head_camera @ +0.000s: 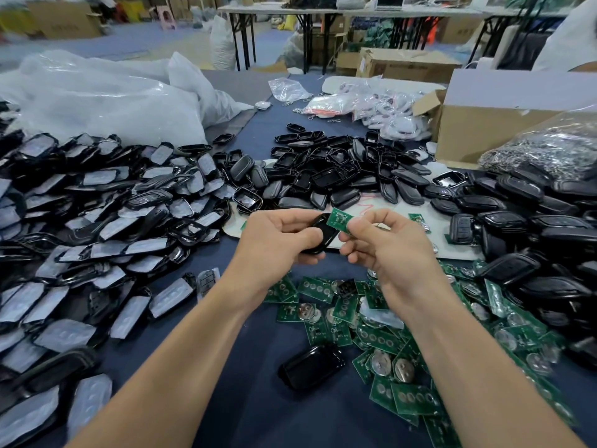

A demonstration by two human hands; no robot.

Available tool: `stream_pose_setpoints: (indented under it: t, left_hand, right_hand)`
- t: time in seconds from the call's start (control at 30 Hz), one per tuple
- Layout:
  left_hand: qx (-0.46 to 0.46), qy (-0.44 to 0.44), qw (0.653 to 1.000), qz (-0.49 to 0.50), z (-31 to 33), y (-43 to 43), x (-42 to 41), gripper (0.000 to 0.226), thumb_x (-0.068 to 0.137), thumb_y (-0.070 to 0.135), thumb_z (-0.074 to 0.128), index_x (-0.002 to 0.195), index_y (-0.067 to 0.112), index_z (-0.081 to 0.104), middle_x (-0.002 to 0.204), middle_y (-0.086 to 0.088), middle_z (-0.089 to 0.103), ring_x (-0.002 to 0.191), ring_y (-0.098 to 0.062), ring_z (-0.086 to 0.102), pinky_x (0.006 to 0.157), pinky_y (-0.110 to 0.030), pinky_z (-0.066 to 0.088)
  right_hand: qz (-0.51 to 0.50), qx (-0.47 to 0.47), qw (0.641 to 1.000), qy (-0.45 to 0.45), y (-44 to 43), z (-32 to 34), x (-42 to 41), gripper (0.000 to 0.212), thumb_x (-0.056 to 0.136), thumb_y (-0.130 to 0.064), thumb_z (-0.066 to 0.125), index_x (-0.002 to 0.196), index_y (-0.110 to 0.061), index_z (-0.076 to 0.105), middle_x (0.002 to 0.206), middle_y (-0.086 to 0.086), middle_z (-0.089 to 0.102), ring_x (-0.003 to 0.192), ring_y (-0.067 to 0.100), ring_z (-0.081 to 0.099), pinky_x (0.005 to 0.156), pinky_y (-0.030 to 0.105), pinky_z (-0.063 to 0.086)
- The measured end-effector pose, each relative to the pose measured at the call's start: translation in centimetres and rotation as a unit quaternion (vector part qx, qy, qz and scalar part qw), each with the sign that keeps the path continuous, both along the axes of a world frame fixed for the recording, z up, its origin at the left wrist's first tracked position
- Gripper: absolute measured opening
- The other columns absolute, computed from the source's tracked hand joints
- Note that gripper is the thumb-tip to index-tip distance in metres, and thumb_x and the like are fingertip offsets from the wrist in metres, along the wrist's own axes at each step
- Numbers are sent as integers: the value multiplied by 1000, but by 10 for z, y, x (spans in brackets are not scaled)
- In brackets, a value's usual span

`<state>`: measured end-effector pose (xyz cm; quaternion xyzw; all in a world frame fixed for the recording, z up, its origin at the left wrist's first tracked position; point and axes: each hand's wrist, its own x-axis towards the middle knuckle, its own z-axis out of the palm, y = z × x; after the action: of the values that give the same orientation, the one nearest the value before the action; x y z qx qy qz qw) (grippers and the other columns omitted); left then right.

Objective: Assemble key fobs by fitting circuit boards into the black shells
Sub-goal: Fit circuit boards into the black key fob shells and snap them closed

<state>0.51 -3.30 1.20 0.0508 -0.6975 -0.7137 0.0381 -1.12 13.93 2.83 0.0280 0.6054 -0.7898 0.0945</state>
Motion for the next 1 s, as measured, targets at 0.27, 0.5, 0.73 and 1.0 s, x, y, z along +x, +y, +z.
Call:
stream_pose_setpoints:
  t: [0.27, 0.5, 0.73, 1.0]
  left_hand:
    - [20, 9, 996, -89, 1, -9, 1, 46, 89, -12, 67, 127, 13, 71, 112, -5, 79, 96, -19, 75, 75, -25, 60]
    - [-42, -33, 994, -96, -1, -8, -4, 41, 94, -3, 59, 120, 23, 79, 89, -10, 74, 72, -14, 52, 61, -21, 44]
    - [27, 5, 997, -79, 0, -7, -1, 34, 86, 14, 80, 119, 22, 77, 75, 1, 66, 66, -10, 58, 61, -18, 46]
    - [63, 4, 996, -68, 1, 3, -1, 34, 92, -4, 68, 121, 13, 74, 111, -9, 78, 91, -15, 66, 83, -27, 54]
  right_hand:
    - [-29, -7, 1000, 6, -1, -8, -5, 16, 93, 2, 68, 85, -8, 58, 73, 17, 71, 56, 20, 65, 51, 26, 53]
    - [-34, 174, 976, 123, 3, -15, -7, 16, 91, -6, 71, 85, -16, 61, 60, 5, 68, 56, 18, 63, 56, 35, 52]
    - [-23, 45, 997, 56, -3, -10, -3, 17, 93, 2, 69, 84, -10, 61, 52, 8, 62, 46, 18, 59, 47, 23, 49]
    - [-51, -59, 997, -18, -8, -6, -1, 15, 95, 0, 66, 88, -10, 59, 64, 8, 69, 50, 15, 58, 46, 22, 44]
